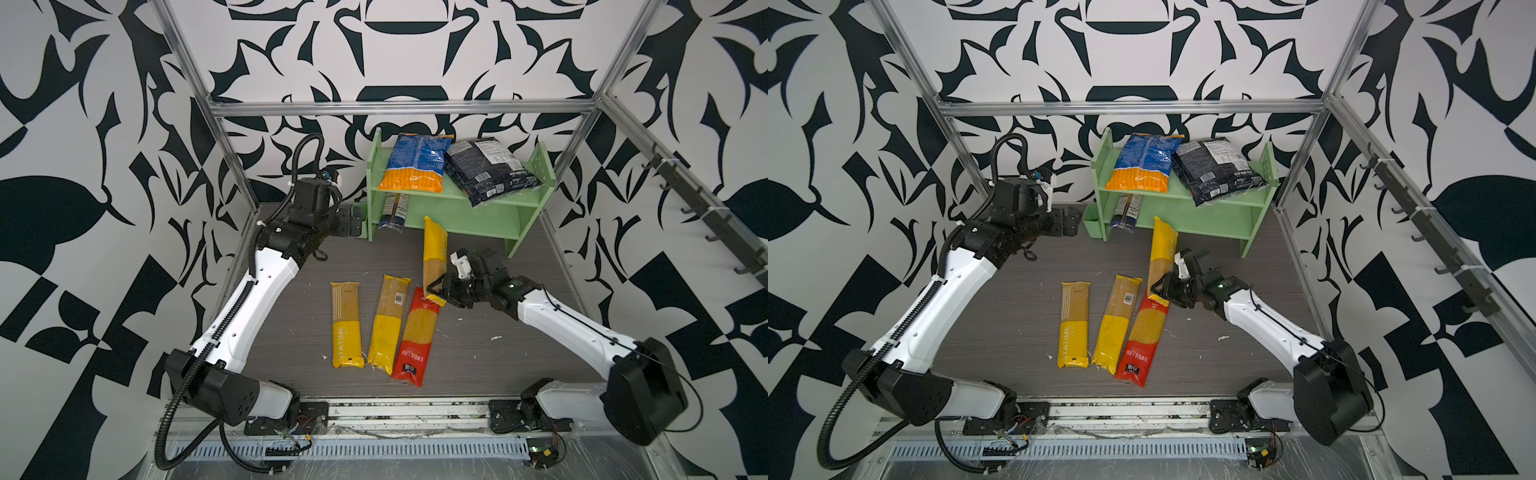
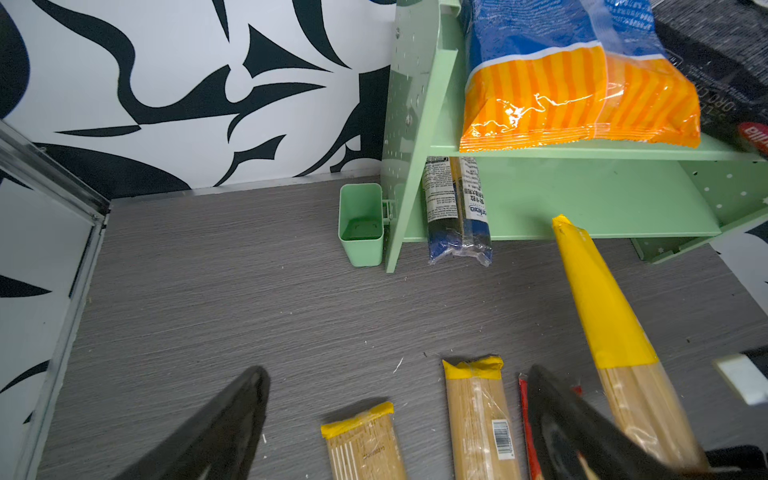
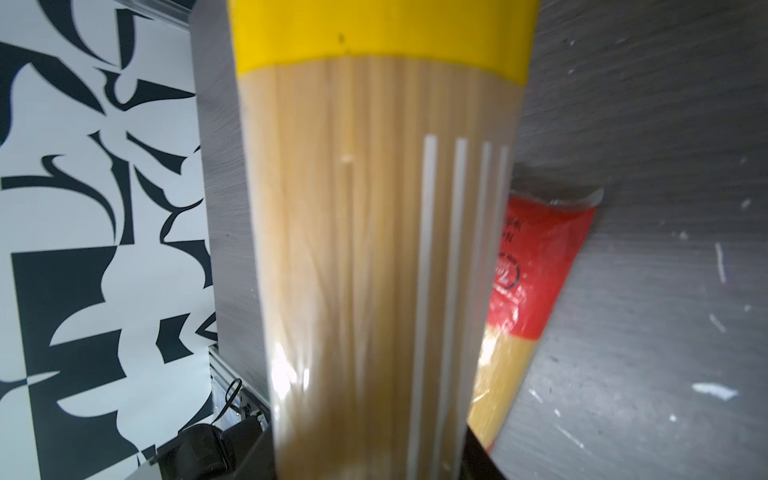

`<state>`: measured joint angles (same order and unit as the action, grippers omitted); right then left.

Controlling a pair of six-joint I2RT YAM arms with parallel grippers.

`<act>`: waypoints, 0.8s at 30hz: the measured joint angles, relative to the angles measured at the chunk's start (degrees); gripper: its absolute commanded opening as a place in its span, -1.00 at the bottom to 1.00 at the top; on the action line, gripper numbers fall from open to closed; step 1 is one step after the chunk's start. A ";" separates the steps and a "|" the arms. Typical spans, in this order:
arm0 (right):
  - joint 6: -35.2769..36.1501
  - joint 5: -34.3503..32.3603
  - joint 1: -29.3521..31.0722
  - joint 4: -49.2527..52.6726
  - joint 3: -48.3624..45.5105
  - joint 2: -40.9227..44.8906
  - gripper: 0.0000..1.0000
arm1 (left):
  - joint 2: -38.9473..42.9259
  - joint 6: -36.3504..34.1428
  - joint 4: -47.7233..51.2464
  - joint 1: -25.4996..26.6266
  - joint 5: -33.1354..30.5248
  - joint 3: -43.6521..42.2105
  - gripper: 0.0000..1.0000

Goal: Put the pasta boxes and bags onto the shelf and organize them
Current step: 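Lift the yellow pack upright with the right gripper toward the shelf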

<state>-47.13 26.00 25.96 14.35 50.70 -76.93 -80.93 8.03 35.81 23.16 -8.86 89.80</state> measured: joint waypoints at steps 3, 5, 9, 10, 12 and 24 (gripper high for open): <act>0.70 2.62 -0.90 0.76 2.93 -3.54 -1.00 | -0.04 -0.81 0.00 -0.04 -0.87 0.33 0.98; 0.74 4.20 -1.57 1.22 5.44 -5.77 -1.00 | -0.04 -1.40 0.00 -0.22 -1.44 0.61 0.98; 0.72 5.90 -2.80 1.27 9.79 -9.94 -1.00 | -0.04 -2.14 0.02 -0.81 -2.32 1.09 0.99; 0.70 6.19 -3.04 1.29 10.67 -10.80 -1.00 | -0.04 -2.32 0.02 -1.01 -2.54 1.16 0.98; 0.68 6.51 -3.30 1.22 11.72 -11.85 -1.00 | -0.02 -2.54 0.04 -1.20 -2.99 1.16 0.99; 1.60 7.04 -3.72 2.67 12.20 -10.82 -1.00 | 1.07 -2.67 0.17 -1.66 -3.98 0.57 0.99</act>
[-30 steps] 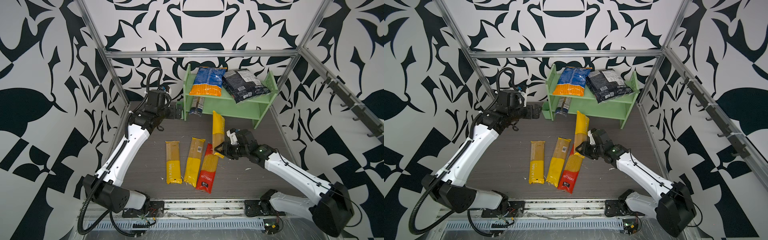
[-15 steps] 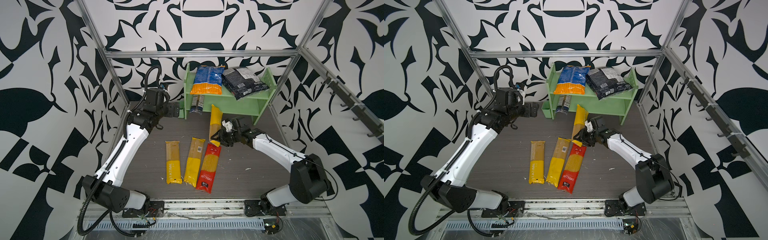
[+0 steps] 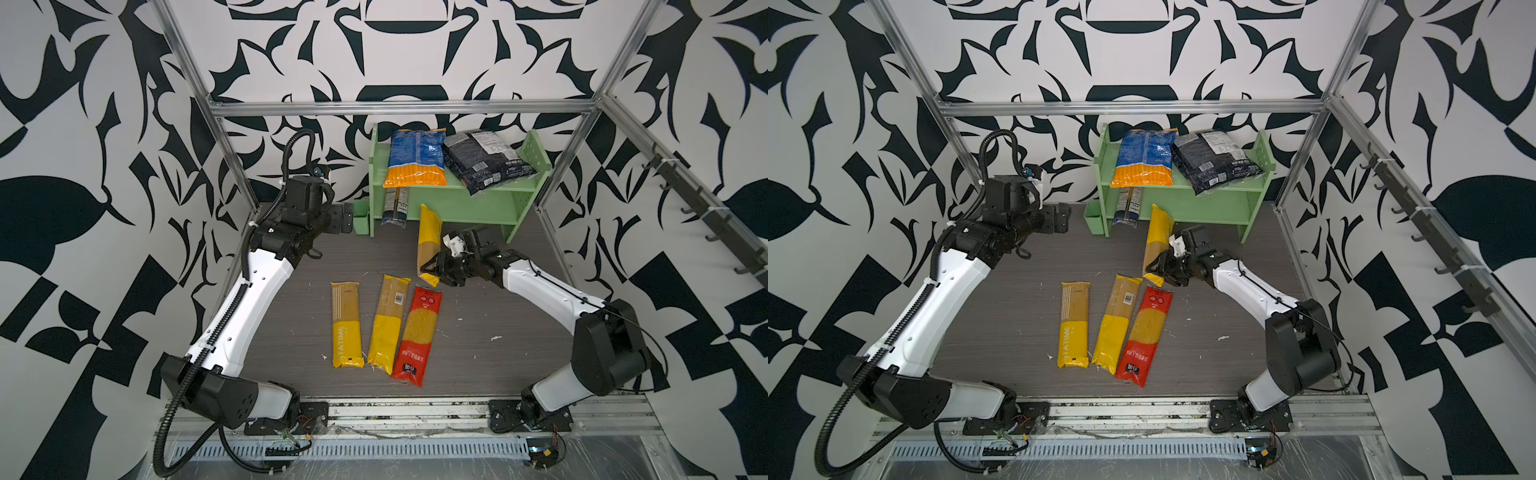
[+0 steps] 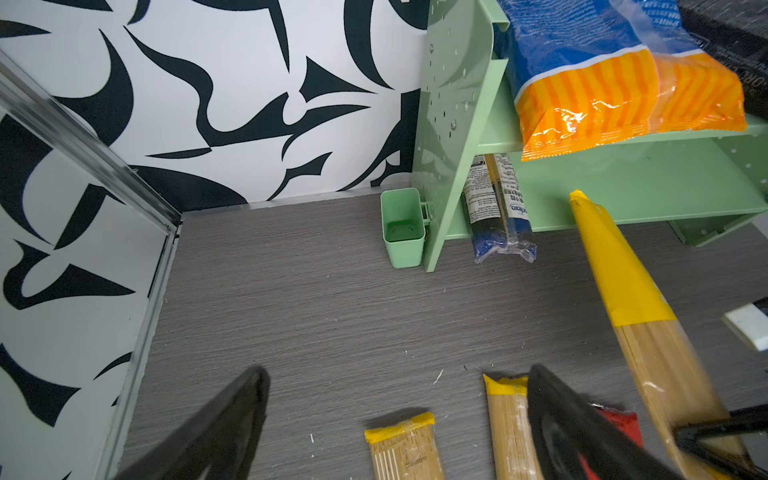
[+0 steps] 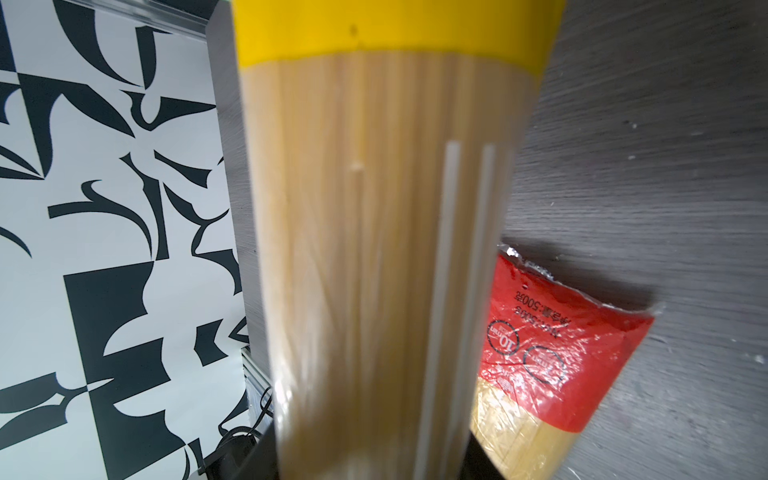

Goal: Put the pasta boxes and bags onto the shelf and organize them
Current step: 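Lift the yellow pack upright with the right gripper toward the shelf, then lower the yellow pack onto the shelf's lower tier beside the clear pack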

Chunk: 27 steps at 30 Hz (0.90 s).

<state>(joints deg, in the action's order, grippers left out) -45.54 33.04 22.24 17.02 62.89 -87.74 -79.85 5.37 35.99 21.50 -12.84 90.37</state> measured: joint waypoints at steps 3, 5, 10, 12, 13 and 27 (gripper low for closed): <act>0.59 0.00 -0.09 1.22 0.90 0.85 -1.00 | 0.04 0.44 -0.04 0.00 0.04 -0.42 0.99; 1.03 -0.02 -0.11 1.73 1.68 1.46 -1.00 | 0.04 0.79 -0.15 0.00 0.13 -0.83 0.98; 2.23 0.00 -0.17 2.23 3.74 2.05 -1.00 | 0.22 1.44 -0.11 0.00 0.24 -1.97 0.98; 2.89 -0.02 -0.39 2.62 4.83 1.73 -1.00 | 0.26 1.68 -0.22 0.00 0.24 -2.16 0.99; 3.34 0.02 -0.44 2.91 5.73 1.25 -1.00 | 0.35 1.81 -0.22 0.00 0.24 -2.34 0.99; 9.44 0.00 -3.17 1.84 19.23 -14.71 -1.00 | 1.68 1.68 -0.20 0.00 -0.48 -2.54 0.99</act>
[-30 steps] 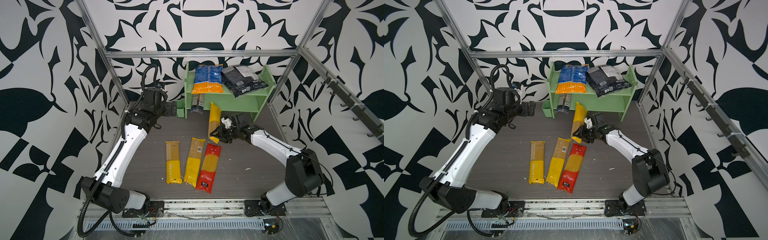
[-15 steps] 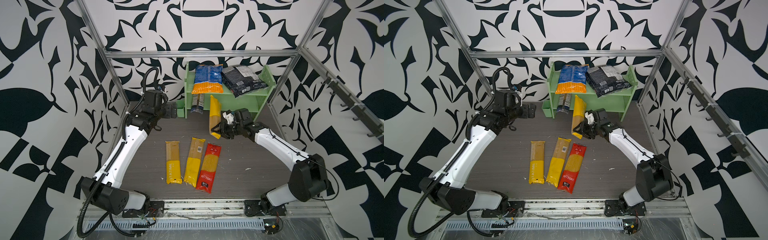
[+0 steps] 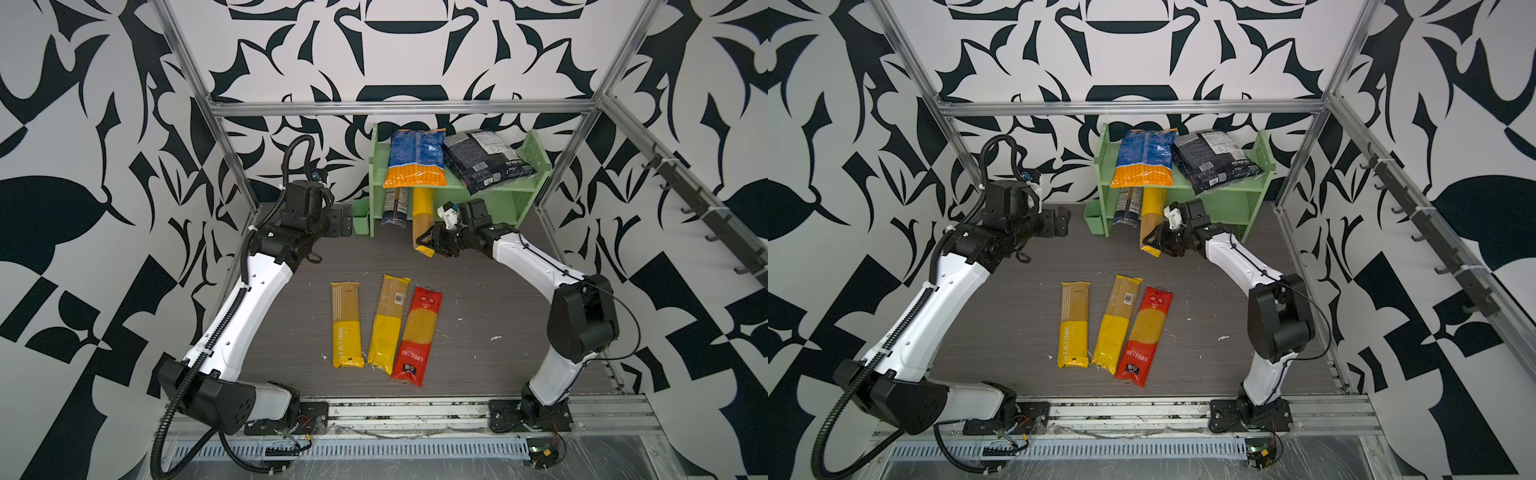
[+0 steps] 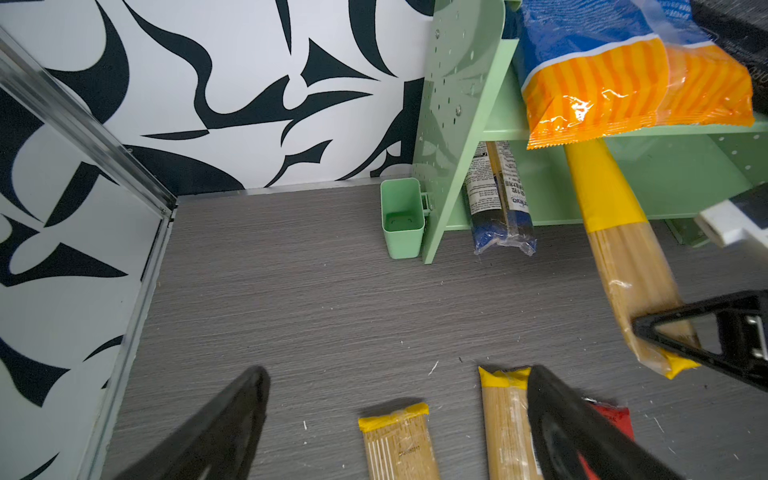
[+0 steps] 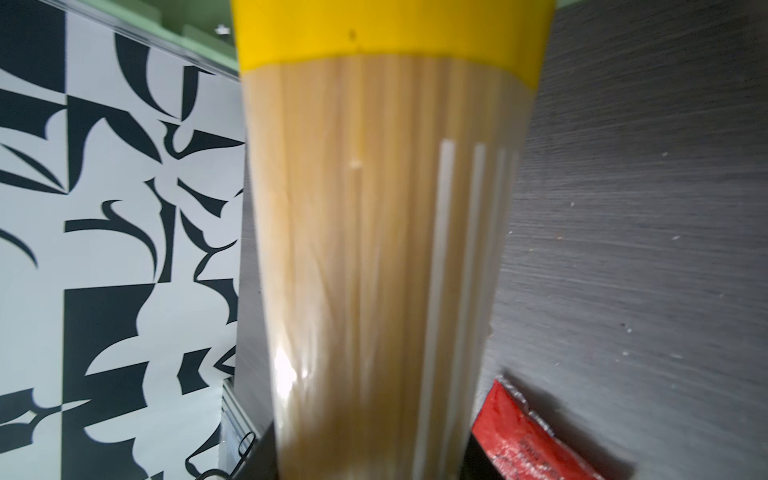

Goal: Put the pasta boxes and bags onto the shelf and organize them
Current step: 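Lower the yellow pack onto the shelf's lower tier beside the clear pack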

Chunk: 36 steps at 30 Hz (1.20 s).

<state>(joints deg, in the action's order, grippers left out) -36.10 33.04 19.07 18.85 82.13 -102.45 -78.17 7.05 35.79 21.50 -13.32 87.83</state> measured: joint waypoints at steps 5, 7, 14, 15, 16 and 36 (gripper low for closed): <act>0.63 0.02 -1.70 0.44 3.43 -4.52 -1.00 | 0.00 -0.96 0.31 -0.11 -0.81 0.33 0.98; 0.68 0.00 -2.21 0.79 5.35 -6.14 -1.00 | -0.26 -1.18 0.70 -0.20 -0.94 1.09 0.98; 1.29 0.52 -3.41 1.57 13.64 -11.08 -1.00 | -1.95 -1.75 0.96 -0.48 -1.16 3.56 0.99; 1.33 0.68 -3.48 1.92 14.88 -12.04 -1.00 | -2.25 -1.79 1.05 -0.57 -1.18 3.72 0.98; 1.33 0.76 -3.50 2.40 15.87 -12.85 -1.00 | -2.54 -1.84 1.18 -0.63 -1.25 3.89 0.98; -1.22 3.08 -3.74 4.22 27.43 -21.40 -0.02 | -3.19 -1.95 1.46 -1.62 -2.34 4.07 0.98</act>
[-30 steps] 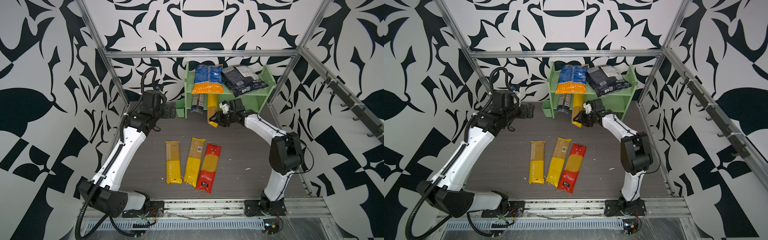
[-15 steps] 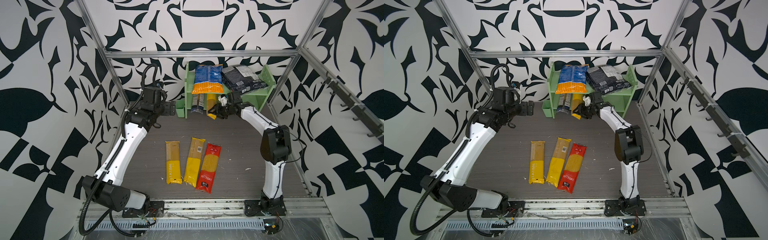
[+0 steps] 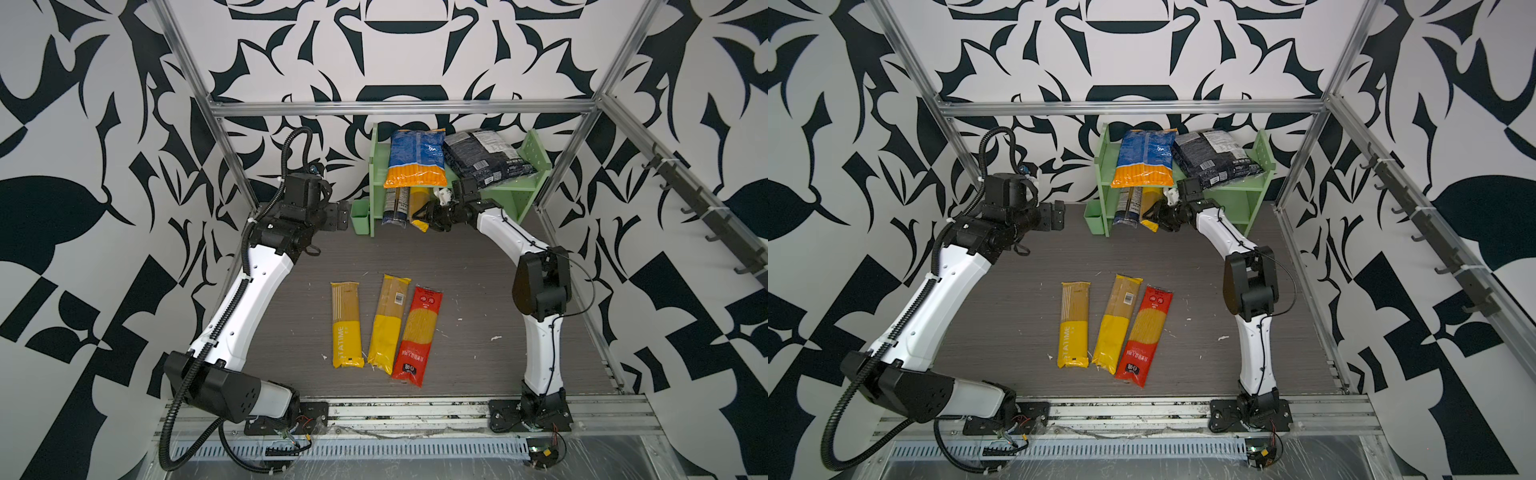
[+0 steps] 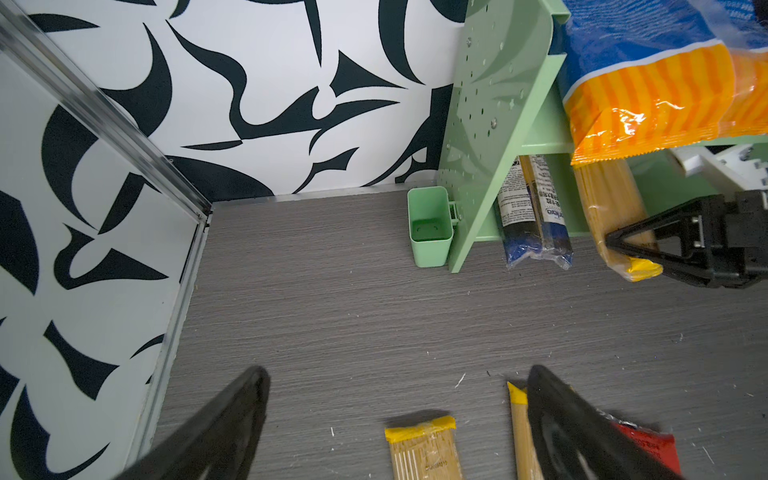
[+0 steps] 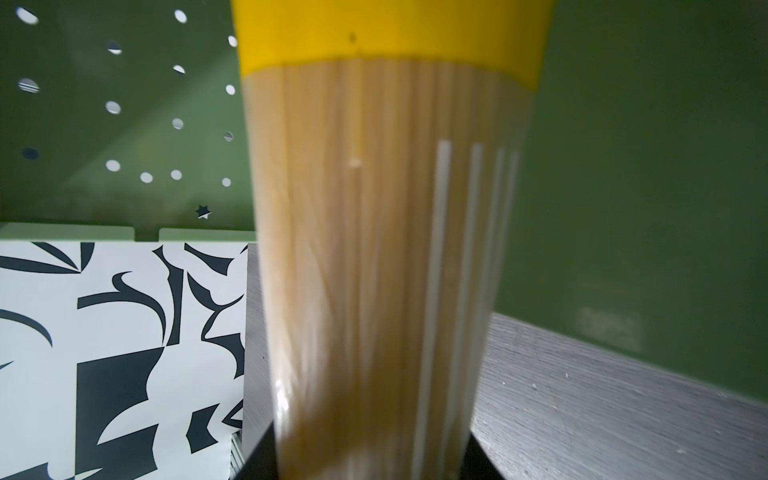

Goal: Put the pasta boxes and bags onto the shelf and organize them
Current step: 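Lower the yellow pack onto the shelf's lower tier beside the clear pack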

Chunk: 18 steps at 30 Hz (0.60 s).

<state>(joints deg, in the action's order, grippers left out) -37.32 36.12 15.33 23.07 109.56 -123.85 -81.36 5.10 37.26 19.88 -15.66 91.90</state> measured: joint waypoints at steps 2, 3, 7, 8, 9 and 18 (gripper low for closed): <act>-0.04 -0.35 -0.17 0.07 -0.02 0.02 0.03 | 0.00 0.00 0.00 -0.04 0.00 0.00 0.99; -0.04 -0.66 -0.26 0.07 -0.04 0.04 0.18 | 0.00 0.00 -0.02 -0.04 0.02 -0.02 0.99; 0.50 -1.40 -0.70 -0.94 -0.59 0.52 0.34 | 0.02 0.07 -0.02 -0.20 0.07 -0.26 0.99; 0.42 -1.36 -0.79 -1.14 -0.79 0.85 0.34 | 0.04 0.17 0.00 -0.33 0.11 -0.44 0.98; 0.35 -1.33 -0.85 -1.16 -1.09 1.09 0.35 | 0.07 0.26 0.02 -0.46 0.20 -0.59 0.99; -0.04 -1.68 -1.11 -2.71 -4.96 3.43 0.35 | 2.54 0.74 0.37 -1.40 0.61 -3.58 0.98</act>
<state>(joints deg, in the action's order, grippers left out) -37.36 34.44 14.22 20.36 104.60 -120.42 -78.83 5.85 37.63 18.48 -15.05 88.31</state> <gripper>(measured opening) 0.674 0.992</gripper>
